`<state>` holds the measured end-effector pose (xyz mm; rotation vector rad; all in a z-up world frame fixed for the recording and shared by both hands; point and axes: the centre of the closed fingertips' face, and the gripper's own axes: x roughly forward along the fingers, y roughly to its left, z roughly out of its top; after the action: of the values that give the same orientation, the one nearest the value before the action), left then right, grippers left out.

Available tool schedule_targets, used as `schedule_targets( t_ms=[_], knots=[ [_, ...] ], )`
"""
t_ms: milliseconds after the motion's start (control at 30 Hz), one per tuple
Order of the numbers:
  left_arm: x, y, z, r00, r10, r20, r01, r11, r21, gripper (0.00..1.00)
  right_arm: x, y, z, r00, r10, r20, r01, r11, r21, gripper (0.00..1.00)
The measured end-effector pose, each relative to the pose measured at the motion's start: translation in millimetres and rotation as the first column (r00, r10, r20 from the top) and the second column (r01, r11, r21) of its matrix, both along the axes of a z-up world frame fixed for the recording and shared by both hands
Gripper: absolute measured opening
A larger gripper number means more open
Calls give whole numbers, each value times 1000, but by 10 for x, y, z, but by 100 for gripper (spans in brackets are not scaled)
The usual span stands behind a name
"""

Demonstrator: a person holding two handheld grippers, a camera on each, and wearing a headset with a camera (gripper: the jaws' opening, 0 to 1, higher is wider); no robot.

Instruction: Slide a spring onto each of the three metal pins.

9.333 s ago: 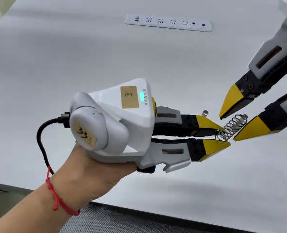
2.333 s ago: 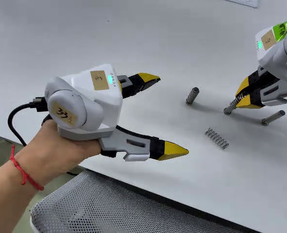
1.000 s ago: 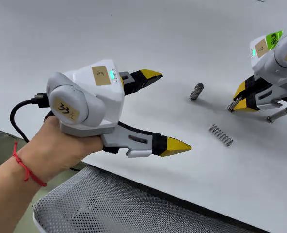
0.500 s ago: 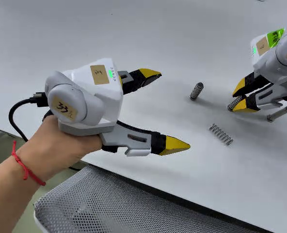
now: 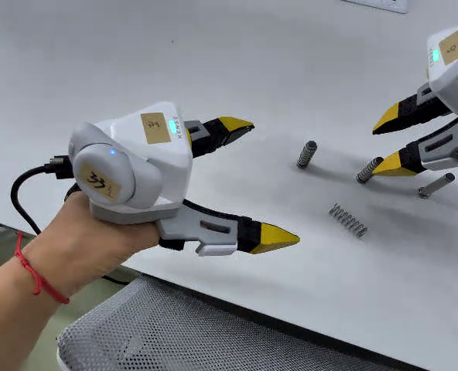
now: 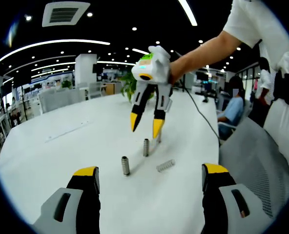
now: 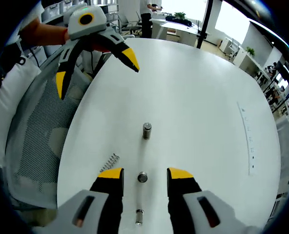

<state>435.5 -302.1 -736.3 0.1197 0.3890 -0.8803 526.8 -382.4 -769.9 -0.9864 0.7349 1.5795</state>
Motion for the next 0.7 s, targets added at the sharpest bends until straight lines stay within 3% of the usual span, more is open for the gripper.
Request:
schedule_targets(
  t_ms=[167,333,533,700],
  knots=[
    [-7,4,25,1000,-16,2,16,1000,23,88,30,-83,216,999,-45,15,44,997,68,43],
    [-16,-9,59,999,-38,6,38,998,47,87,26,-221,444,994,-110,30,104,984,147,51],
    [-24,-38,117,997,-74,11,73,994,82,86,-55,-482,687,978,-209,29,196,950,242,58],
    [-27,-91,164,993,-113,17,110,987,118,85,-179,-715,778,958,-287,19,269,917,295,62]
  ],
)
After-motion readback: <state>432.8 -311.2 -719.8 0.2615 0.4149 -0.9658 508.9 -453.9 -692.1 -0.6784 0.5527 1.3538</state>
